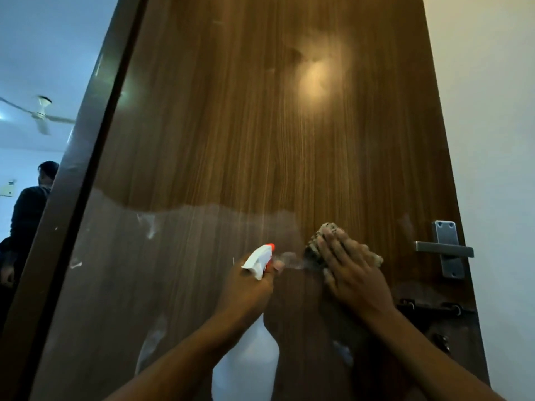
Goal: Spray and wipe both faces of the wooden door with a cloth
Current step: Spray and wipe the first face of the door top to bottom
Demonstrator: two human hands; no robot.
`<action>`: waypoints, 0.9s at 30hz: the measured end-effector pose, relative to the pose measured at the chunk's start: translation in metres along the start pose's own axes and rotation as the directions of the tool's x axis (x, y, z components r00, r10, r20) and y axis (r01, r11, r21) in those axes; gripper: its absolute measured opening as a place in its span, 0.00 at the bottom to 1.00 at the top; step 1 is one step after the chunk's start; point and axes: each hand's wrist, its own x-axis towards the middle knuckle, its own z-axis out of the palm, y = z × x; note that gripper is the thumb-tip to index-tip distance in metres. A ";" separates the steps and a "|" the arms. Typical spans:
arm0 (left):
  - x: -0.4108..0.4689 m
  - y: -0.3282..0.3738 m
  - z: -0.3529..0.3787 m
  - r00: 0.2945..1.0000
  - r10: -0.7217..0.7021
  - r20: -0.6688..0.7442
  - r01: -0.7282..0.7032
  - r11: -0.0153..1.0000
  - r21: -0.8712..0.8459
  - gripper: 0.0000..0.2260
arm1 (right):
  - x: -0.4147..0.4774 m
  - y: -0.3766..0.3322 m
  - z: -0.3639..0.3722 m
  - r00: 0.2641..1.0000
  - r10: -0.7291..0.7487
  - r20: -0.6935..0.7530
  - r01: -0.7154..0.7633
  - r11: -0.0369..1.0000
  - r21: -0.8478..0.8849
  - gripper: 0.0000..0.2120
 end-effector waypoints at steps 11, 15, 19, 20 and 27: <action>0.000 0.001 -0.041 0.999 0.054 -0.007 -0.052 0.990 0.135 0.22 | 0.062 -0.104 0.010 1.000 0.013 -0.010 -0.012 0.990 0.139 0.31; -0.009 -0.010 -0.055 0.998 0.057 0.002 -0.056 0.982 0.179 0.22 | 0.008 -0.072 0.015 0.997 -0.073 -0.040 0.074 0.997 0.022 0.31; -0.015 -0.029 -0.068 0.999 0.036 -0.014 -0.034 0.987 0.160 0.22 | 0.033 -0.064 0.008 0.987 0.157 -0.021 -0.154 0.984 0.092 0.32; -0.016 -0.032 -0.070 0.999 0.041 -0.025 -0.037 0.986 0.161 0.22 | 0.048 -0.072 0.005 0.977 0.210 -0.031 -0.205 0.971 0.123 0.31; -0.012 -0.042 -0.075 0.993 0.071 -0.094 -0.052 0.979 0.196 0.20 | 0.098 -0.130 0.007 0.995 0.085 -0.047 -0.077 0.987 0.138 0.30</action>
